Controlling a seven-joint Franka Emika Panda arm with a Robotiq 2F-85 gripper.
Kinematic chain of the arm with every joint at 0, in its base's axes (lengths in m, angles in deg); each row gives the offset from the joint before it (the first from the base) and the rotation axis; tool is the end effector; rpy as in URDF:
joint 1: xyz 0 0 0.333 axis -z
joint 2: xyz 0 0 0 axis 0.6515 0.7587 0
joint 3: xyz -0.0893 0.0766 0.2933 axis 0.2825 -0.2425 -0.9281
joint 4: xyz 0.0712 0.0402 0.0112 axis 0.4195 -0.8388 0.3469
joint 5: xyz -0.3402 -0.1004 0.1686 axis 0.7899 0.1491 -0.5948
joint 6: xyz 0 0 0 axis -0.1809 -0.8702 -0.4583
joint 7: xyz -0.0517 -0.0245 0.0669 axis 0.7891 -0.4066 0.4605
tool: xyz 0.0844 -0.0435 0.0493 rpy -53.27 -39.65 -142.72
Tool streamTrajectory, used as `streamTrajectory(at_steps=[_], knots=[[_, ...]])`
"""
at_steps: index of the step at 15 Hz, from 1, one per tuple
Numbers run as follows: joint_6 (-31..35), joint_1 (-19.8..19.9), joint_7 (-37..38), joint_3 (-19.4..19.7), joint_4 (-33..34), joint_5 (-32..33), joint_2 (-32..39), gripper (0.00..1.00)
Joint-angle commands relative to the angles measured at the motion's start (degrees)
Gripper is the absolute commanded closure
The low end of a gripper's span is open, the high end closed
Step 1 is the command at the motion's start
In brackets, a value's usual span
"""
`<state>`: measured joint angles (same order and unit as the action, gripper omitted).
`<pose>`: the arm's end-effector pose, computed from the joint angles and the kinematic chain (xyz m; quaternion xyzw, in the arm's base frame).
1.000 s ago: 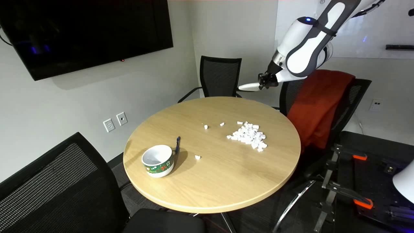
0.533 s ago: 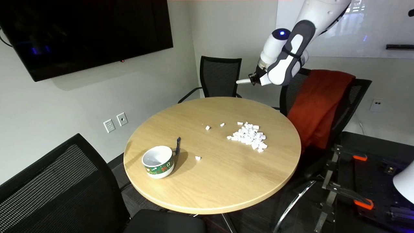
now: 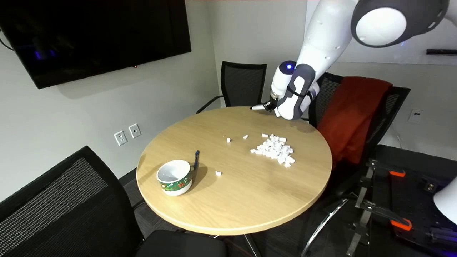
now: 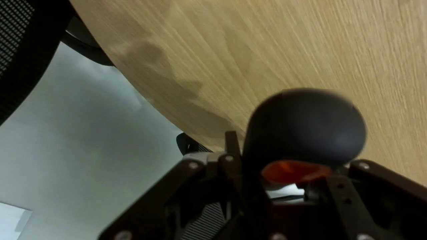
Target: Use the brush and sweep the white objects on the table
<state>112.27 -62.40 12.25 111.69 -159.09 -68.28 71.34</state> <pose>0.5933 -0.2099 0.1783 0.8921 -0.2790 0.2843 0.2134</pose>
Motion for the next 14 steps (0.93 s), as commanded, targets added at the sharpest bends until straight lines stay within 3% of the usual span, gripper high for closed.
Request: streamTrajectory(at_steps=[1,6,8,10,14], knots=[[1.6,3.3,-3.7,-2.5,4.5,-3.0,4.5,0.86],[2.0,7.7,-6.1,-7.4,8.3,-3.3,7.5,0.86],[2.1,8.7,-7.2,-8.6,8.8,-3.1,7.8,0.37],[2.5,9.2,-8.1,-9.3,8.8,-3.1,7.7,0.34],[3.2,9.3,-9.8,-10.2,6.0,-2.8,4.5,0.04]])
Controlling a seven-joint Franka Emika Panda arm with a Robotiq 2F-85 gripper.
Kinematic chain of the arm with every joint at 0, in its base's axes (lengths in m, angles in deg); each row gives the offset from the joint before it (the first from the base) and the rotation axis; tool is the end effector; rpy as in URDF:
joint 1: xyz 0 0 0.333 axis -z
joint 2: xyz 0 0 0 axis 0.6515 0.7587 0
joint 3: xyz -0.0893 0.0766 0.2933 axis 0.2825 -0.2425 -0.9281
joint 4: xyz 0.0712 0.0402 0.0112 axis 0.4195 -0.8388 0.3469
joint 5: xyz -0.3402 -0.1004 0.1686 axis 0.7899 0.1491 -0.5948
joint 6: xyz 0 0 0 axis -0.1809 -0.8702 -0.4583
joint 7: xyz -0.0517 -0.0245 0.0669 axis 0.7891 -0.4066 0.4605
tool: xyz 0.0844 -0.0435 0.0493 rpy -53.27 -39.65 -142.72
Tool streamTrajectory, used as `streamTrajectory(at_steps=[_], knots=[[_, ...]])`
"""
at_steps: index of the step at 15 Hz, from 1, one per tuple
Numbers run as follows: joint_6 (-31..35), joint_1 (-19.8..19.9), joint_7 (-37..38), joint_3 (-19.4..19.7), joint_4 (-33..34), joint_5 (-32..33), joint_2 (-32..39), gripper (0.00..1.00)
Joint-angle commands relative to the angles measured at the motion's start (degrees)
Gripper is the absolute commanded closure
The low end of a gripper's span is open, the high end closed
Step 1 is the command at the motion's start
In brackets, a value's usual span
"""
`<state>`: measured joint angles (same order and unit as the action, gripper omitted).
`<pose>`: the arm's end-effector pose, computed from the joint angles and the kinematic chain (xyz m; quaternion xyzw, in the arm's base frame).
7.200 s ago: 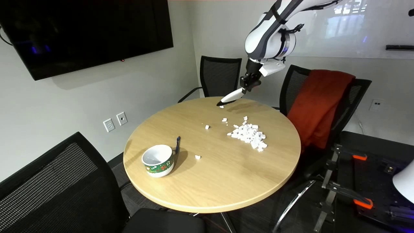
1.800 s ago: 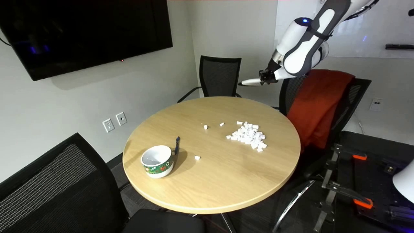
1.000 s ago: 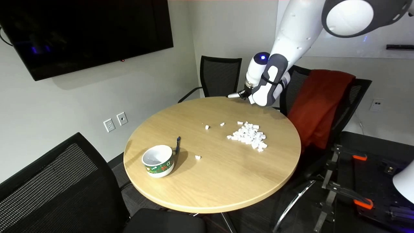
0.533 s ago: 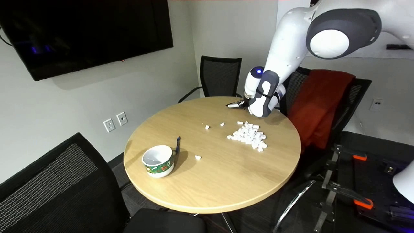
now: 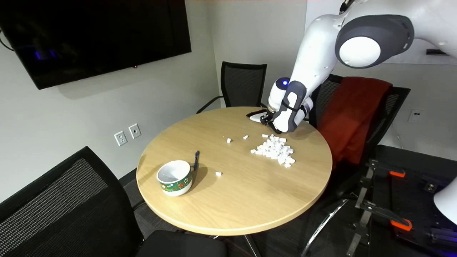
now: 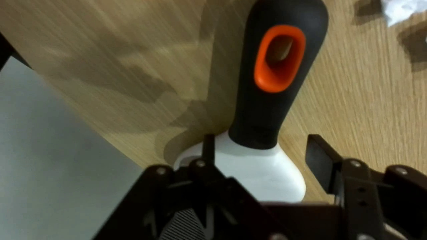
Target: Use the brush and sweep the white objects on the table
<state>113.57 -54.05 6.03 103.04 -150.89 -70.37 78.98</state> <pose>0.6091 -0.2148 0.1105 0.9125 -0.2399 0.2635 0.2010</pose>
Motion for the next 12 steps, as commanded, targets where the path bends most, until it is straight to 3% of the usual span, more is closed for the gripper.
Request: streamTrajectory(at_steps=[1,8,12], knots=[[1.5,0.5,-4.3,-1.7,-3.9,-0.5,-4.9,0.01],[1.1,6.0,-13.4,-9.4,-17.4,3.6,-23.8,0.00],[0.1,7.6,-16.8,-11.1,-24.8,5.9,-33.7,0.00]])
